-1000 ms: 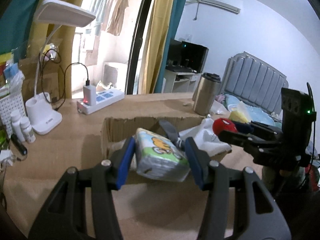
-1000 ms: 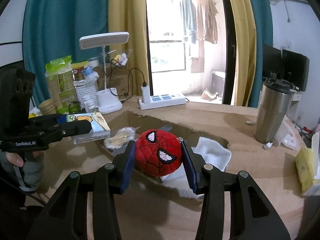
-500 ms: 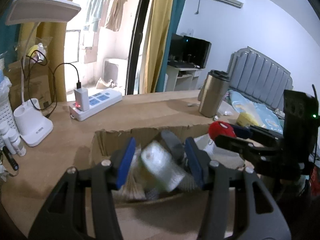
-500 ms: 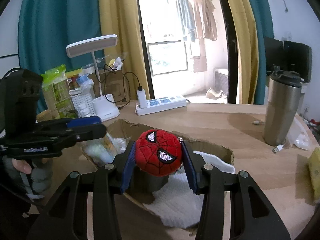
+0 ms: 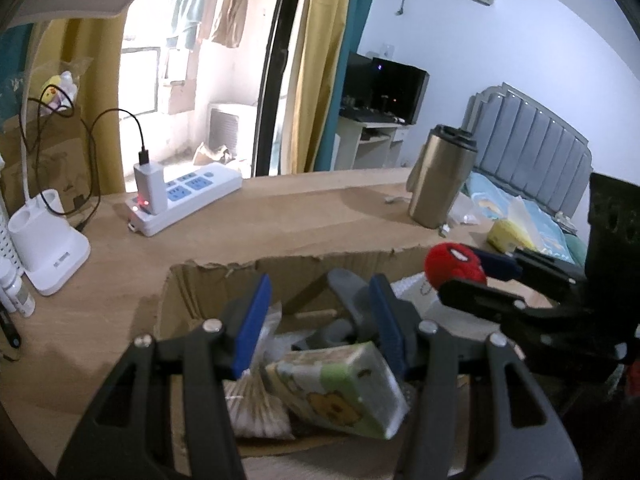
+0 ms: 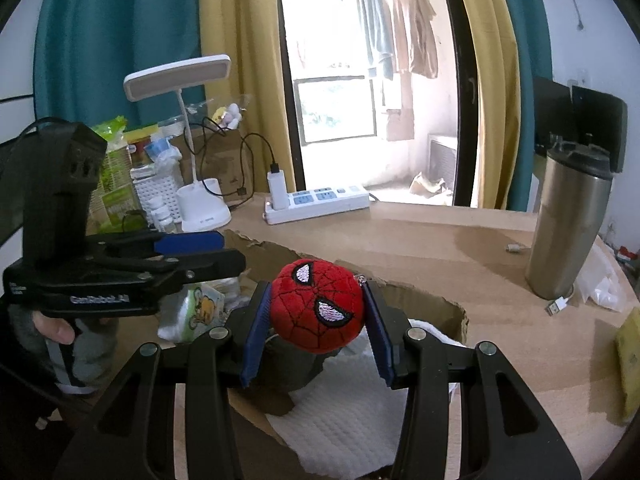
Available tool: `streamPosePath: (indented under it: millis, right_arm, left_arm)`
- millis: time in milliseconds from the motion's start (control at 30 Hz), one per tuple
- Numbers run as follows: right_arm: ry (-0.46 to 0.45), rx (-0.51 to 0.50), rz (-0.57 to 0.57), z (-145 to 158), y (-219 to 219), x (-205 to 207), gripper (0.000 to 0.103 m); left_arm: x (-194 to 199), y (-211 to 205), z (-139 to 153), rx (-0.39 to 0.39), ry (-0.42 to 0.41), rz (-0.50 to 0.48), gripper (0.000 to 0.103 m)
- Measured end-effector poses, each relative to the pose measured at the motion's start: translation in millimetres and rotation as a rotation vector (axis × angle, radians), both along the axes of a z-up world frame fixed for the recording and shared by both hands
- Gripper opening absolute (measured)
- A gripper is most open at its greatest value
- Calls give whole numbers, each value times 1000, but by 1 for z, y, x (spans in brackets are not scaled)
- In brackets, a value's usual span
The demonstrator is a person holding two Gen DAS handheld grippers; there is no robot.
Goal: Organize soft objects
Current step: 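Lower the red ball into the box and open the right gripper while the left gripper lowers the tissue pack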
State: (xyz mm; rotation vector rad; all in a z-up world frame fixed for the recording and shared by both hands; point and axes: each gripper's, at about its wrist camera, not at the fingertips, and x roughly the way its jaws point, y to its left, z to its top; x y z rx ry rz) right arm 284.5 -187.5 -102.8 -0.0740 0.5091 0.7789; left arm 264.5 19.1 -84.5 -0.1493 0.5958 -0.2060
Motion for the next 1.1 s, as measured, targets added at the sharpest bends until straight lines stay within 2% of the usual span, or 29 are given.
streamPosePath:
  millis: [233,300,367,467,667,933,1100]
  right_arm:
    - [15,-20,-8,-3,5,4,48]
    - [22,-21,-17,-3,7,6,48]
    - [27,-26,-25,-3,8,7,48]
    - [33,-40,-38,-4,11,9,48]
    - [55,-49,-68,-5,13,11,49]
    - [39,-53,-88,1,16,1,59]
    - [31,-16,-7,11,23,-14,59]
  left_arm:
    - [-11,11,6,-34,-32,17,56]
    - [-13,12,4,-11,-24,25,58]
    - [-14,14,3,1,-21,34,66]
    - [-21,19,2,-10,-33,33,69]
    - [-32,29,2,-23,-48,38,71]
    - [-45,35,4,-38,-64,32,72]
    - [-55,36,4,-30,-71,28,72]
